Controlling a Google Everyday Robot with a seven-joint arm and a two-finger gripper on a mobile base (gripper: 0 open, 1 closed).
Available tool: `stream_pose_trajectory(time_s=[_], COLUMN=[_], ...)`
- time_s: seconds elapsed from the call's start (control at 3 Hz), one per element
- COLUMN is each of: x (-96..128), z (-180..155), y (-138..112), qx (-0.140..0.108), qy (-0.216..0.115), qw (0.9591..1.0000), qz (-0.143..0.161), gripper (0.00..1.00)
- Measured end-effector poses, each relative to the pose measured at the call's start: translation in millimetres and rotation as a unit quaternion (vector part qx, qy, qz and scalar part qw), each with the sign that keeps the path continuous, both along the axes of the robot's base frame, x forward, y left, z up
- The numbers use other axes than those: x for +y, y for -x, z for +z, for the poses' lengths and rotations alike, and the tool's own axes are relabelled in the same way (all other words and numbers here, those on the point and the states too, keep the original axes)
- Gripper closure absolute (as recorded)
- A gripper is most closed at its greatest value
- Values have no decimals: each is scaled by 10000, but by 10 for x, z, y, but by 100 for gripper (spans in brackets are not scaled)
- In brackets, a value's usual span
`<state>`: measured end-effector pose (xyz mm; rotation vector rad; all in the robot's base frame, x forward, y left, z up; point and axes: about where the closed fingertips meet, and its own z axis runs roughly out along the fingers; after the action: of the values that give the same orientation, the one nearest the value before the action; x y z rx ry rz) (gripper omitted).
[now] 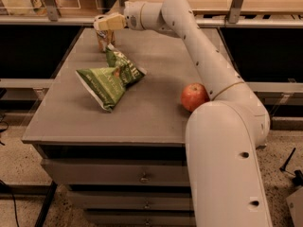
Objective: Knock orange can over
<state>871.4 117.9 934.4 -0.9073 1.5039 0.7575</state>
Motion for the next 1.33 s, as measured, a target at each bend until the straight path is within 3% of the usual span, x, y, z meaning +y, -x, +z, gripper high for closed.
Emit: stream_pose_trajectory(time_s=[1.33], x=[195], z=[-10], y=[191], qx=[111], qy=[592], qw=[9977], qz=[325], gripper=[0])
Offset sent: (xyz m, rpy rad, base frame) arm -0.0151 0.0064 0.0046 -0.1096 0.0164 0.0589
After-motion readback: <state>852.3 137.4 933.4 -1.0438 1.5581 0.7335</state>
